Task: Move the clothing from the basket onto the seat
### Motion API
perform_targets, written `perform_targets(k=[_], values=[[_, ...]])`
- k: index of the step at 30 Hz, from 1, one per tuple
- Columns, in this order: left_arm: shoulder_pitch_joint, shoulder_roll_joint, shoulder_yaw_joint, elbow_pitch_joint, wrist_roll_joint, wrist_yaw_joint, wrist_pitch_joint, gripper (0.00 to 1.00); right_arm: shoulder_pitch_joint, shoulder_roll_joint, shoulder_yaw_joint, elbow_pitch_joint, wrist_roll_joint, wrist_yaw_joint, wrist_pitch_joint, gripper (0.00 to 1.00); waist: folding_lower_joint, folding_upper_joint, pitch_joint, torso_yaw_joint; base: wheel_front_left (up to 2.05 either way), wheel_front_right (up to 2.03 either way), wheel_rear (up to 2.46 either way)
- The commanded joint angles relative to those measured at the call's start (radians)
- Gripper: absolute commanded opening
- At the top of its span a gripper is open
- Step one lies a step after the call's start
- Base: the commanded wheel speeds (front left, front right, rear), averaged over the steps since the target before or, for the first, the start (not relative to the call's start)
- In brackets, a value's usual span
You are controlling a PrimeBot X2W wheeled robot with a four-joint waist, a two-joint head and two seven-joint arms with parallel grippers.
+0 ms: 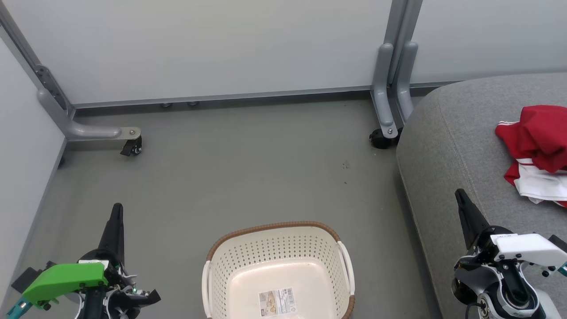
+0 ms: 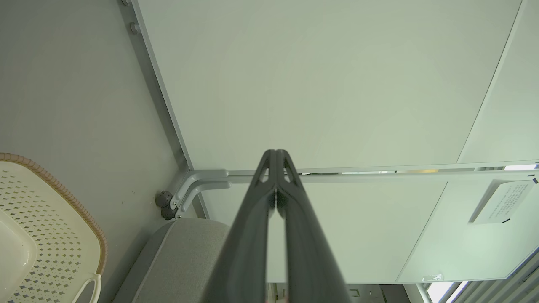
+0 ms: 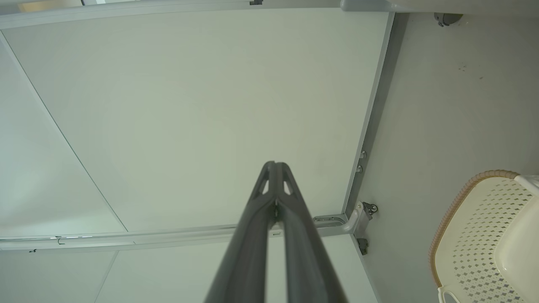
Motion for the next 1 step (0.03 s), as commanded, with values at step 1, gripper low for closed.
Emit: perform_targets(k=[1], values=[[-0.011, 0.0, 0.002, 0.001, -0.003, -0.004, 0.004, 0.0, -0.007, 0.001, -0.003, 0.003, -0.007, 0.0, 0.004, 0.0, 0.0, 0.0, 0.0, 0.0, 0.0, 0.0, 0.0]])
